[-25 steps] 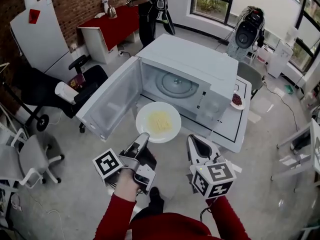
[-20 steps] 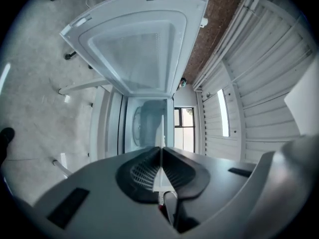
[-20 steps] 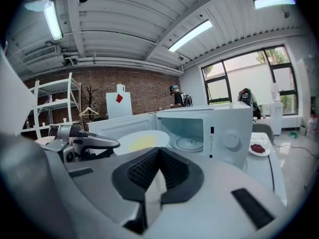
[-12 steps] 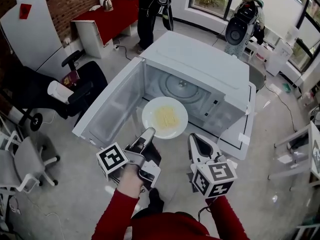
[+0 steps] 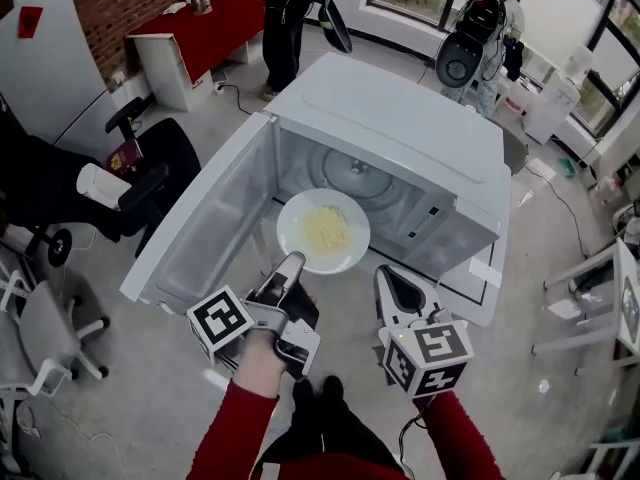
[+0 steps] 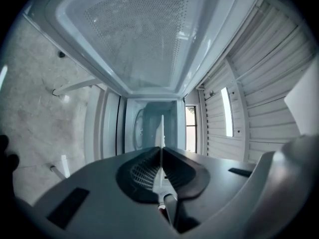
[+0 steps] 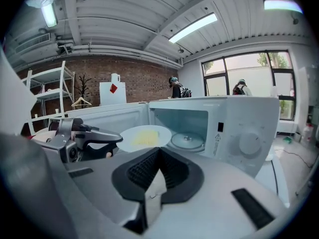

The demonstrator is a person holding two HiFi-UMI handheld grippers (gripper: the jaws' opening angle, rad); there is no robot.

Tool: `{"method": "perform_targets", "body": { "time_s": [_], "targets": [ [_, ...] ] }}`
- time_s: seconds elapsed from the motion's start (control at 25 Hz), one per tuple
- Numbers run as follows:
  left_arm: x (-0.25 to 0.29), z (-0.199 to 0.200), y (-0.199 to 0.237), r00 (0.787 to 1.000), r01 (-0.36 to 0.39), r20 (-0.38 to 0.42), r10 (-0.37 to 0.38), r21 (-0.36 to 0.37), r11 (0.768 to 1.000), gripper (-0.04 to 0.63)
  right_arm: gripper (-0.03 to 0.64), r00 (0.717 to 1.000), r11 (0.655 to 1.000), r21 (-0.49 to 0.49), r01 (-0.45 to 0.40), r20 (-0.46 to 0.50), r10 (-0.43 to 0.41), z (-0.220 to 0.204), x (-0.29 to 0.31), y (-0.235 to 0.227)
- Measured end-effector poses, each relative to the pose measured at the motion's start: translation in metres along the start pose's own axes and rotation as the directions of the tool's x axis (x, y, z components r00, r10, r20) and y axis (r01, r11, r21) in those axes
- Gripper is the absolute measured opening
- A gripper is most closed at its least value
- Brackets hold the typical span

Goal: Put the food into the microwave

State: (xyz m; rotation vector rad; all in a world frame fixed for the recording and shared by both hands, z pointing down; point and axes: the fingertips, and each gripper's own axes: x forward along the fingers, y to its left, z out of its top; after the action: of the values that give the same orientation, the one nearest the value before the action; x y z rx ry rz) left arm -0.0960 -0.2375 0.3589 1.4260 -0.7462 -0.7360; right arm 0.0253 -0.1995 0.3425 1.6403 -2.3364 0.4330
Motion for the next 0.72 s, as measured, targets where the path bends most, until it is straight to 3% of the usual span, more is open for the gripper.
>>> {"method": "perform_targets", "body": {
  "time_s": [0.72],
  "targets": [
    [0.064, 0.01, 0.052, 1.0, 0.021, 0.022, -0.022, 0.01, 1.0, 0.025, 0.014, 1.0, 0.999, -0.039, 0.017, 0.013, -0.017, -0.017, 0.07, -0.027]
  ]
}}
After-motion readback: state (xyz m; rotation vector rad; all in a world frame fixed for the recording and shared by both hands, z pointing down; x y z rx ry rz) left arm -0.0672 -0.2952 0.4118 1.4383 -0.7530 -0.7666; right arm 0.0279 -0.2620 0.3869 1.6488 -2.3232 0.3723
